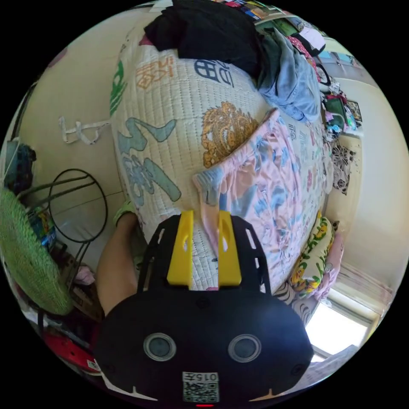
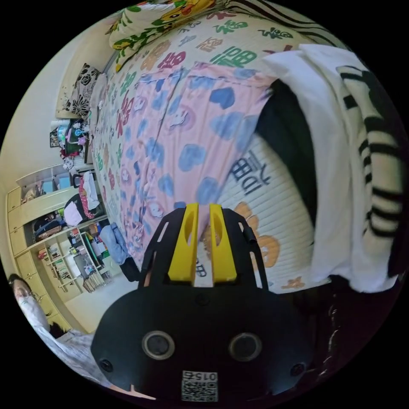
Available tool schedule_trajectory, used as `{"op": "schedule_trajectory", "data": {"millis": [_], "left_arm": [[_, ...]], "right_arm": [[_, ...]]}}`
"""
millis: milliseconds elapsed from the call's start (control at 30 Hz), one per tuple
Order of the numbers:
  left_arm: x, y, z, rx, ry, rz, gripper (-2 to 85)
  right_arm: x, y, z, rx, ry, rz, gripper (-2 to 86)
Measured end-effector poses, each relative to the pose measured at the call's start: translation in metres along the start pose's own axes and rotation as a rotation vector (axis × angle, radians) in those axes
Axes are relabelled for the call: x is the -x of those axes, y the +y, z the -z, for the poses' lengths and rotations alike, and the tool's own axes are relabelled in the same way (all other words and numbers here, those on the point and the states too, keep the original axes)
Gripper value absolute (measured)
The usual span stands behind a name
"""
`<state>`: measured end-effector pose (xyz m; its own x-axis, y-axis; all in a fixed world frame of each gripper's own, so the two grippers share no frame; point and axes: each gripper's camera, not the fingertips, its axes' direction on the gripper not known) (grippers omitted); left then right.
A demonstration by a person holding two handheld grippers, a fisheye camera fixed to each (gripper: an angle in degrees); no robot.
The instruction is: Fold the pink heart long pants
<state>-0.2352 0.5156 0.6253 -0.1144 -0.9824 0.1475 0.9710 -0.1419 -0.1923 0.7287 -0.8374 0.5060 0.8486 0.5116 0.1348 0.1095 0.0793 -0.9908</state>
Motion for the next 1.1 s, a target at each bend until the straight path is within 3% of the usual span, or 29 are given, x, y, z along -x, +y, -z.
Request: {"op": "schedule_trajectory", "data": {"millis": [100,333,467,667,967,1100], "left_arm": [[0.009,0.004,-0.002,-0.008,0.090,0.017,0.0],[0.004,0.003,0.007,-0.013,-0.025,-0.051,-0.7],[0.003,0.002,0.005,0.006,-0.047,-0.040,-0.7],[0.008,-0.002,0.005,0.029,-0.059,-0.049,-0.7],[0.005,-0.018,0.034,0.008,0.246,0.011,-0.8],[-0.017,-0.039,0.039,-0.005,0.316,-0.026,-0.8]], "right_arm": [[-0.022,-0.022,0.032,-0.021,0.034,-0.009,6.0],[-0.047,-0.060,0.075,-0.018,0.061,-0.052,7.6],[-0.058,-0.066,0.100,-0.036,-0.009,-0.157,2.3],[-0.048,-0.064,0.149,-0.003,-0.020,-0.094,-0.4],[0.019,-0.084,0.247,0.055,-0.242,0.010,-0.5],[0.071,-0.112,0.263,0.099,-0.208,0.113,-0.5]]}}
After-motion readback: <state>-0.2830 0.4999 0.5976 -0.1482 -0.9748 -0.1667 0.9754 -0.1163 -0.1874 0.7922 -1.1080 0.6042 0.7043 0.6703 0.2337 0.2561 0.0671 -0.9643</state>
